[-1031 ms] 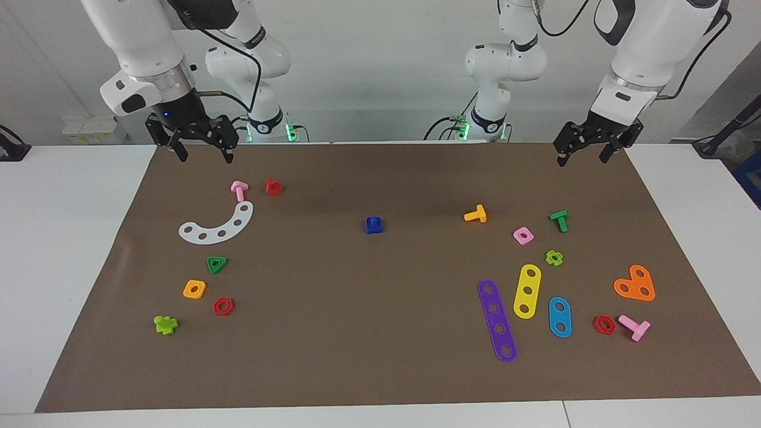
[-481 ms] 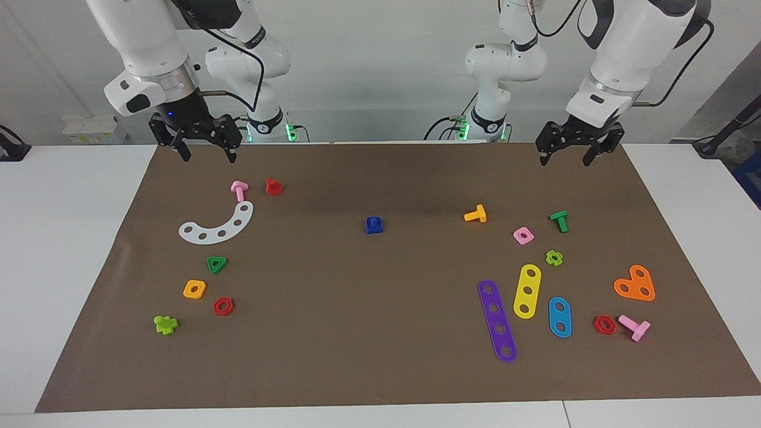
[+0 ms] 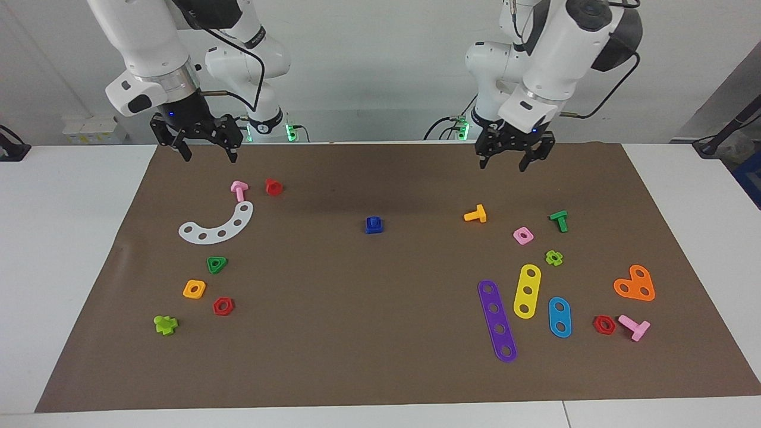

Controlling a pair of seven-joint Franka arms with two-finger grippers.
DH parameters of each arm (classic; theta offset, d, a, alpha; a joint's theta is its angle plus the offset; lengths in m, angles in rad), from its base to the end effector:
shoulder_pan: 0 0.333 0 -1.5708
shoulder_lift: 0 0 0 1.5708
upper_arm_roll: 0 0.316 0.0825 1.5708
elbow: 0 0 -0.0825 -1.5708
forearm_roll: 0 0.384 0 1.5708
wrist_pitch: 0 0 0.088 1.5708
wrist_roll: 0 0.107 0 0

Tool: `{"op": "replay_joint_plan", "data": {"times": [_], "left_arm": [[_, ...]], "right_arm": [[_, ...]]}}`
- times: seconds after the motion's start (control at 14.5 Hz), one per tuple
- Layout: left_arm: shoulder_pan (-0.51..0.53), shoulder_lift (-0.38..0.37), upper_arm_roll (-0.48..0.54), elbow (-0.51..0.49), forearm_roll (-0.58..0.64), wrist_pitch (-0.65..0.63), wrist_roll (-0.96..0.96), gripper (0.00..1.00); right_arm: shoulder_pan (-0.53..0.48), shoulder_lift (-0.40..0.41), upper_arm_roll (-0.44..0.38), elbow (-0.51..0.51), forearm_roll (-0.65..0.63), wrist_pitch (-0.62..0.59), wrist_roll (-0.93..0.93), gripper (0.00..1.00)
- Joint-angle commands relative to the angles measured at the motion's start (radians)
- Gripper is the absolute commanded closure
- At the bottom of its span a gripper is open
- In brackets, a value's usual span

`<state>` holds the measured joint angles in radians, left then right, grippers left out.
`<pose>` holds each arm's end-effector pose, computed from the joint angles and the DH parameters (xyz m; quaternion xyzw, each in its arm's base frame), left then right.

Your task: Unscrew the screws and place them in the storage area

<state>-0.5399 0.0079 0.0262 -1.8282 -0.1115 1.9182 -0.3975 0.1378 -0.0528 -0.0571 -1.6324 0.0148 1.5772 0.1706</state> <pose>0.4958 -0.2888 0.5283 0.9969 -0.0412 0.0135 0.0656 0.5364 0.0441 0.6248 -0.9989 0.0449 0.0024 0.0087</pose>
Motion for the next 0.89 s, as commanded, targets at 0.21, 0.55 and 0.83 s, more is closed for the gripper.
{"op": "replay_joint_plan", "data": {"times": [0.21,0.55,0.83], "left_arm": [[-0.175,0.2,0.02,0.033,-0.039,0.249,-0.179,0.1],[-0.259,0.363,0.024,0.07,-0.025,0.315,-0.244,0.14],[-0.273,0.405,0.023,0.043,0.026,0.335,-0.238,0.15]], "right_arm": [[-0.004,-0.027,0.008,-0.027,-0.004,0.006,-0.008,0.0],[-0.004,-0.028,0.008,-0.04,-0.004,0.007,-0.008,0.0],[-0.004,-0.033,0.008,-0.041,-0.003,0.007,-0.009,0.0]]}}
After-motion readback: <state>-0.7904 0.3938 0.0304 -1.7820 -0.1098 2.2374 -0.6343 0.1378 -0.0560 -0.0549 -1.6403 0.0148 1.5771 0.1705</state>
